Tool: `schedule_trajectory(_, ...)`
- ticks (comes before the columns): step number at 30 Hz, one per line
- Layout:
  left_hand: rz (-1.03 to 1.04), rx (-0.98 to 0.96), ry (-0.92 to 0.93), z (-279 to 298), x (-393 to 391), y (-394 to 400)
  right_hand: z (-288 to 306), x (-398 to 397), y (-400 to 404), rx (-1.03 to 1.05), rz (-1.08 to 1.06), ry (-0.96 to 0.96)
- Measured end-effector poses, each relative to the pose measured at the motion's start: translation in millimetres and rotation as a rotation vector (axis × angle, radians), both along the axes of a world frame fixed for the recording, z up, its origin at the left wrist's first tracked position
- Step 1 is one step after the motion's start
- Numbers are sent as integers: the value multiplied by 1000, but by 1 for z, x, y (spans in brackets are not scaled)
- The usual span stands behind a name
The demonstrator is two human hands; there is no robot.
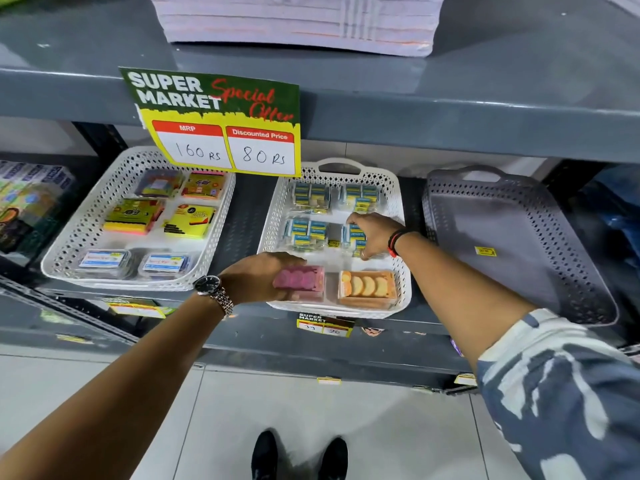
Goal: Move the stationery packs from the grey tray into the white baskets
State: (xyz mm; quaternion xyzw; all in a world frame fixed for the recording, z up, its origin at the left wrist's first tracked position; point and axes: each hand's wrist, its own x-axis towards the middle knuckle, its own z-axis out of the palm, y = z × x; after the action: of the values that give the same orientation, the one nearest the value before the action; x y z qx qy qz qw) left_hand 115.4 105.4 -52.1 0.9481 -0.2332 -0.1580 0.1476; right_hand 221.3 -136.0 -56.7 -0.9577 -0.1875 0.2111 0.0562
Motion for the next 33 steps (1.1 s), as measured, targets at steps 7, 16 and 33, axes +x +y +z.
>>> schedule_trajectory(7,85,-97,-15,9,17,-1,1,-5,-1,-23,48,-51)
schedule_trajectory(16,-8,165,-14,-3,94,-22,-3,0,-2,-15,19,-24)
schedule_trajectory(33,-51,134,-242,-5,79,-15,6,-21,0,9,-59,16)
